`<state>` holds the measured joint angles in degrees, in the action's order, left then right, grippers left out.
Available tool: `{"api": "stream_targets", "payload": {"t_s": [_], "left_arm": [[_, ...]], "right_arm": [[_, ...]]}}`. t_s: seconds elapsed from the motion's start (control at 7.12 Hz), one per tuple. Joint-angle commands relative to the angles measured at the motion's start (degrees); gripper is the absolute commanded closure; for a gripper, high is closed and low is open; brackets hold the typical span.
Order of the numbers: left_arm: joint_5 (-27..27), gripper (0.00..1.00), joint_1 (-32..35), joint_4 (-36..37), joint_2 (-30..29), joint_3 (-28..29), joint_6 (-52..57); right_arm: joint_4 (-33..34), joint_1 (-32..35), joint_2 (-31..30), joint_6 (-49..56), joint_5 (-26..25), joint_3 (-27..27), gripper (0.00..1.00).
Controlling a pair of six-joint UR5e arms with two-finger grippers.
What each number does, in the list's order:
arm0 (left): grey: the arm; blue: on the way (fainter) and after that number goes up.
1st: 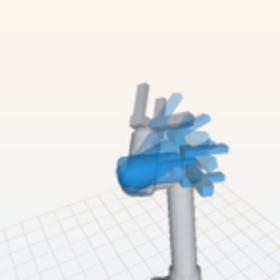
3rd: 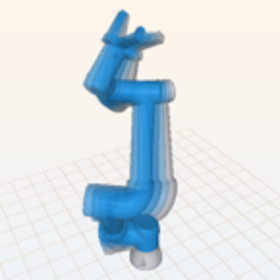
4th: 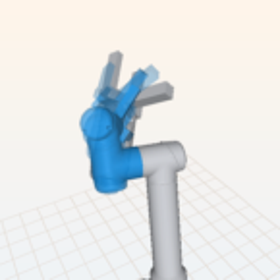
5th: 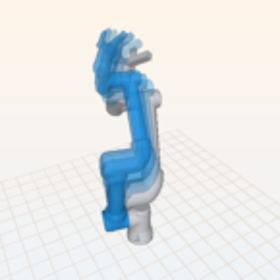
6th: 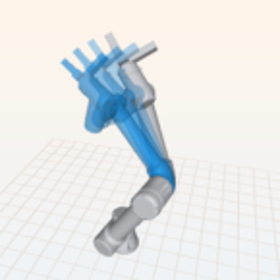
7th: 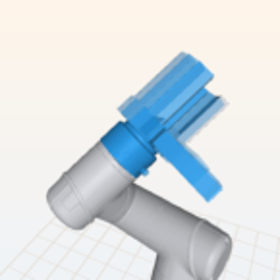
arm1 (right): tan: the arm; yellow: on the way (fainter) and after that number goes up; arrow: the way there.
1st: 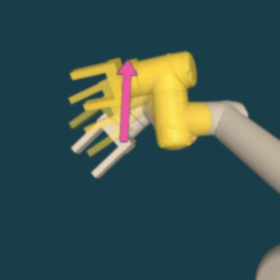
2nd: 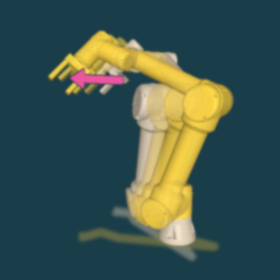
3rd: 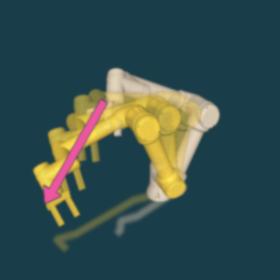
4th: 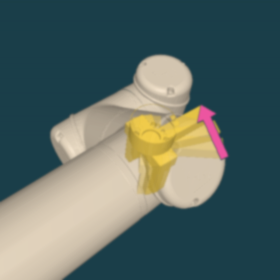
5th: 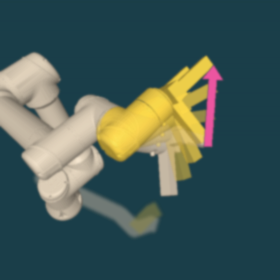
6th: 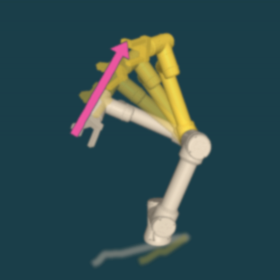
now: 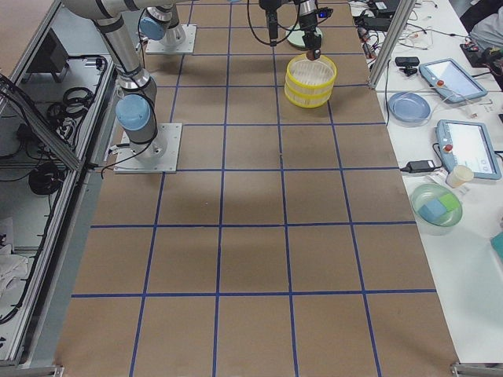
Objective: Stack buns with steamer
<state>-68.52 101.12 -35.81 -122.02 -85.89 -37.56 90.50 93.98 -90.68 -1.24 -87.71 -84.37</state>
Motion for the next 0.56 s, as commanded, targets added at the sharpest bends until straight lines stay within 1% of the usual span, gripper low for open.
{"api": "stream_targets", "payload": {"t_s": [0.0,0.42], "left_arm": [[0.4,0.0,0.0,0.2,-0.2,0.1,-0.3],[0.1,0.0,0.0,0.1,0.7,0.9,1.7]], "right_arm": [[1.1,-1.0,0.6,1.0,-3.2,0.4,0.0],[0.8,-1.8,0.6,0.8,-4.2,0.3,0.0]]}}
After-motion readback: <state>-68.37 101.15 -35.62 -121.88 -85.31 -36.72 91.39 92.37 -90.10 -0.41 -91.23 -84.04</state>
